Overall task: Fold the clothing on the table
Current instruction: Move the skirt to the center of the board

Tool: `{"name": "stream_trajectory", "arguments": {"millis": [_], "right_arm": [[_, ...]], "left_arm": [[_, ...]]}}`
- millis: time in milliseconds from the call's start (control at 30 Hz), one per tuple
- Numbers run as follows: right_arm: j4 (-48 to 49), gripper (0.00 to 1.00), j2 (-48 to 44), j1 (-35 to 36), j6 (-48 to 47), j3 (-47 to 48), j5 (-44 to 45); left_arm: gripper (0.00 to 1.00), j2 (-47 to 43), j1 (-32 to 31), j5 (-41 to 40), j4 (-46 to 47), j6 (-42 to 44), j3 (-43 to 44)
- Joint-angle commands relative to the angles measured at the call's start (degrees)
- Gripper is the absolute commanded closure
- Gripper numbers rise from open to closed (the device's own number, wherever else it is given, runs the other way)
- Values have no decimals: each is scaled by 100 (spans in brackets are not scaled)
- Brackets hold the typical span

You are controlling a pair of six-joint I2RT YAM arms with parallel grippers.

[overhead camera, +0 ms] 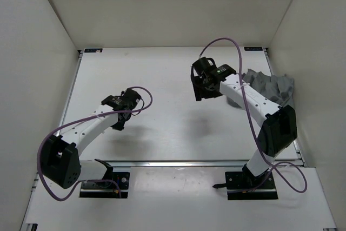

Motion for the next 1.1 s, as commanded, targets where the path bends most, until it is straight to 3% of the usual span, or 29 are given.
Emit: {"name": "stream_trajectory", "arguments": {"millis": [0, 133, 333, 467, 600, 667, 700, 733, 867, 967, 1067], "right_arm": [[116, 38, 165, -302, -231, 58, 325], [458, 32, 183, -1038, -617, -21, 554], [855, 26, 813, -3305, -855, 216, -218], [688, 24, 1684, -3984, -838, 681, -412], [661, 26, 2143, -4125, -838, 875, -728], [670, 37, 2283, -4073, -855, 936, -895], [653, 60, 2301, -4047, -890, 937, -974], [653, 100, 2293, -3968, -917, 1024, -1010], [460, 100, 1627, -3423, -917, 1498, -1817], [573, 100, 793, -2424, -829, 1823, -2345], [907, 100, 53, -1886, -434, 1868, -3187]], "left_arm": [[54, -188, 61, 106, 116, 36, -50], [52, -135, 35, 53, 125, 45, -67], [44, -109, 26, 80, 116, 62, -33], [40, -100, 52, 115, 89, 45, -24], [40, -56, 8, 124, 72, 80, 2], [39, -47, 34, 141, 107, 71, -15], [39, -56, 8, 115, 99, 89, -6], [39, -82, 25, 132, 81, 97, -24], [40, -109, 78, 89, 72, 45, -24], [40, -100, 105, -34, 72, -16, -41], [40, -179, 227, -96, -41, -87, 160]]}}
